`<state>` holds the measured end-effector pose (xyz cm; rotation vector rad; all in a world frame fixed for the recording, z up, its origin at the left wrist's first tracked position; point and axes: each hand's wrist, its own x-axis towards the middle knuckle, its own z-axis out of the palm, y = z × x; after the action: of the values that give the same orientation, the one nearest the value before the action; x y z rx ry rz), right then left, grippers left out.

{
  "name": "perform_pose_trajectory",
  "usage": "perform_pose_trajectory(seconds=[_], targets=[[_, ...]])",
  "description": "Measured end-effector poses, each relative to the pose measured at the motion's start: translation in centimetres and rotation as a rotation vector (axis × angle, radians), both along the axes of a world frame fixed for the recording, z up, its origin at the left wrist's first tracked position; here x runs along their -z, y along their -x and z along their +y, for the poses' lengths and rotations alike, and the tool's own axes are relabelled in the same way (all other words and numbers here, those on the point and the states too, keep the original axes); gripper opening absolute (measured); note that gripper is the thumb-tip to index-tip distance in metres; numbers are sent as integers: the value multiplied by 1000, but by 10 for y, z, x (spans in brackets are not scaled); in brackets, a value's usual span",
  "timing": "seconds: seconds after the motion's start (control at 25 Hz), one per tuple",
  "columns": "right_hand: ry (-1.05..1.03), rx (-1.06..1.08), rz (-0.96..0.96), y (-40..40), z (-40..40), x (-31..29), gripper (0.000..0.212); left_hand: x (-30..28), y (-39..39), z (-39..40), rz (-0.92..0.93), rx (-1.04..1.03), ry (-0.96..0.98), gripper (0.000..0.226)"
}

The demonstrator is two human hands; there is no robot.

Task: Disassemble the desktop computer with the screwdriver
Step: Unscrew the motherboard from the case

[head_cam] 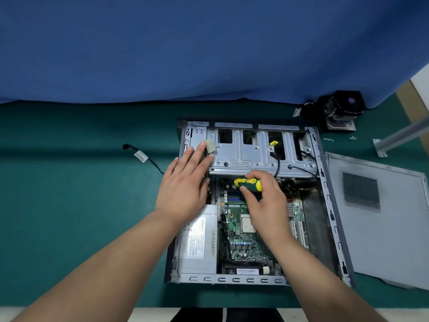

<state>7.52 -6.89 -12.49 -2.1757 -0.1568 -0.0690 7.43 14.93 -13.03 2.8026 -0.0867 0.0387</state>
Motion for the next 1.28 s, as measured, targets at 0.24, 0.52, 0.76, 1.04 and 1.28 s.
perform_pose_trajectory(seconds=[0.24, 0.52, 0.76, 1.04, 1.28], targets=[[3, -15, -6, 3, 3, 2, 36, -1, 1, 0, 2, -2, -14, 60], [81, -33, -17, 3, 6, 1, 32, 0, 2, -2, -12, -6, -32, 60], [461, -51, -64, -1, 17, -17, 31, -2, 3, -2, -6, -12, -37, 59], [791, -148, -20, -15, 21, -40, 26, -6, 3, -3, 8, -20, -23, 58], [874, -293, -1, -16, 16, -53, 30, -11, 3, -3, 37, -20, 3, 59]])
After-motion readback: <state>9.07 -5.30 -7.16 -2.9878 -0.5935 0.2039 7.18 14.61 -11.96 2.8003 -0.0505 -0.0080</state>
